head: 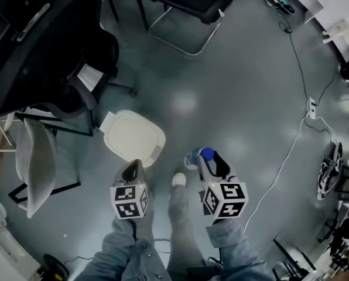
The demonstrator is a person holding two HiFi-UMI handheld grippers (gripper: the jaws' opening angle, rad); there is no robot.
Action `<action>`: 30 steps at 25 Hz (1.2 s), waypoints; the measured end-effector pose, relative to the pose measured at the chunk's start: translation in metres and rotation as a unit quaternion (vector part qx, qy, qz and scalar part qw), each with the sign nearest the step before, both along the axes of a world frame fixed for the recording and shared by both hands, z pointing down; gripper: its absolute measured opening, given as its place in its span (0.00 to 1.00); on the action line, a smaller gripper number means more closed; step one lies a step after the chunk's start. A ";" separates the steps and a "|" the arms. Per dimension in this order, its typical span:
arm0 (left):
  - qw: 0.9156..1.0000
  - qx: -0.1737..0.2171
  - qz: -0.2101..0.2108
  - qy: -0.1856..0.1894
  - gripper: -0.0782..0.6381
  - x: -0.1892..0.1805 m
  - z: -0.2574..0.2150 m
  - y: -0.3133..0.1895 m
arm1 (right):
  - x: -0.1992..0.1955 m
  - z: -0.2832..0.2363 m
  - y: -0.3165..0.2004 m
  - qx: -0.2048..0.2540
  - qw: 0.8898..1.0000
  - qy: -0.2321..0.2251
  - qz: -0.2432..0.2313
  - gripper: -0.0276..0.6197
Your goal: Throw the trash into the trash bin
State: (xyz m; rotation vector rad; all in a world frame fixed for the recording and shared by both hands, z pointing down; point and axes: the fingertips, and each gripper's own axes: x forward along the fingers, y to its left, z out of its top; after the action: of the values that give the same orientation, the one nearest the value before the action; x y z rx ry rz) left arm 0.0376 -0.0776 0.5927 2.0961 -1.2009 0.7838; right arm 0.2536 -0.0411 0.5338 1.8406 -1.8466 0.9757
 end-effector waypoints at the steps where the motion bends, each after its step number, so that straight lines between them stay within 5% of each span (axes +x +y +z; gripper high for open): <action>1: 1.000 -0.004 -0.002 -0.002 0.12 0.001 0.012 0.002 | 0.000 0.013 0.002 -0.006 1.000 -0.004 0.001 0.32; 12: 0.999 -0.031 0.001 -0.008 0.12 0.016 0.102 0.010 | -0.009 0.102 0.012 -0.050 0.998 -0.015 -0.022 0.32; 30: 0.998 -0.058 -0.033 -0.016 0.12 0.032 0.185 0.018 | -0.007 0.170 -0.004 -0.074 0.995 0.009 -0.068 0.32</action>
State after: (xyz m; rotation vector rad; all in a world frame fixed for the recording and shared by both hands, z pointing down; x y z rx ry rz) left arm 0.0696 -0.0598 0.7782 1.9470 -1.2073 0.8396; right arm 0.2469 -0.0447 0.7040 1.6102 -1.8102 1.0143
